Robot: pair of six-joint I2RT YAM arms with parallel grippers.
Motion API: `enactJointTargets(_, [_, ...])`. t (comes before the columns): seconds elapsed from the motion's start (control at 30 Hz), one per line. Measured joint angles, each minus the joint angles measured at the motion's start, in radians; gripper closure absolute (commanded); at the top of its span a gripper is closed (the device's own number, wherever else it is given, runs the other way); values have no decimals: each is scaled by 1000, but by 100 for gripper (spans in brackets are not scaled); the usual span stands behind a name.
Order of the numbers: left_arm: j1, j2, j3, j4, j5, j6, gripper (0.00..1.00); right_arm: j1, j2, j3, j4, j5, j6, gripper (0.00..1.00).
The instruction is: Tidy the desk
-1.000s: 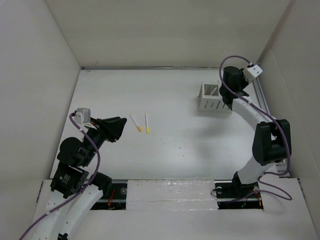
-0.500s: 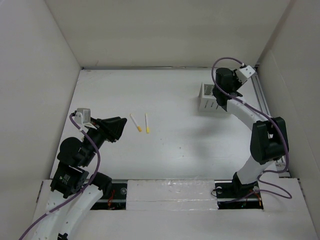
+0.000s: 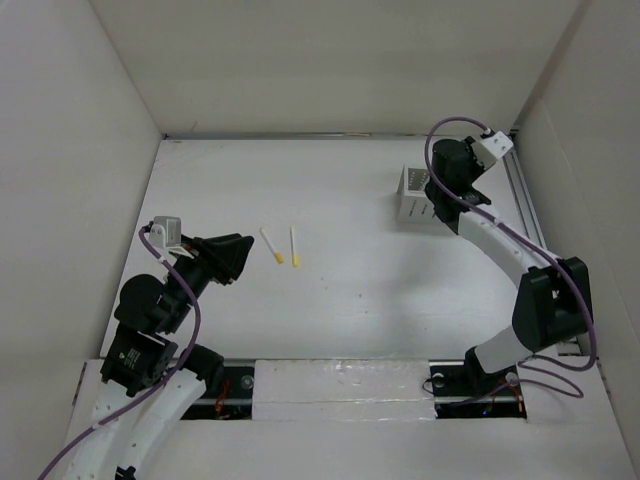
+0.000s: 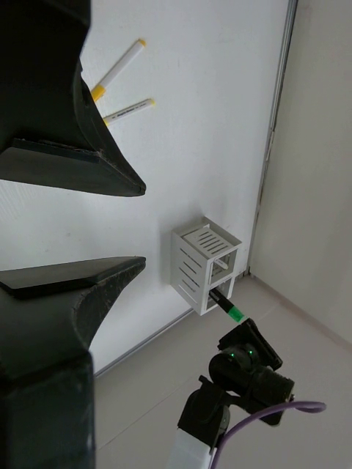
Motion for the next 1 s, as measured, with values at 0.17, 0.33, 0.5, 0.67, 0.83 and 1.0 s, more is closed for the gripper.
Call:
enactJointTargets(0.17, [0, 0, 0, 0, -1, 0, 65, 24, -113, -22, -6, -97, 4, 51])
enactJointTargets(0.33, [0, 0, 0, 0, -1, 0, 65, 32, -214, -34, -24, -255, 14, 60])
enactJointTargets(0.5, [0, 0, 0, 0, -2, 0, 65, 54, -294, -81, -39, -381, 35, 83])
enactJointTargets(0.67, [0, 3, 0, 0, -2, 0, 65, 51, -324, -194, -27, -442, 103, 100])
enactJointTargets(0.83, [0, 14, 0, 0, -1, 0, 65, -158, -293, -240, -53, -564, 223, 97])
enactJointTargets(1.0, [0, 19, 0, 0, -1, 0, 65, -377, -298, -314, -32, -699, 338, 68])
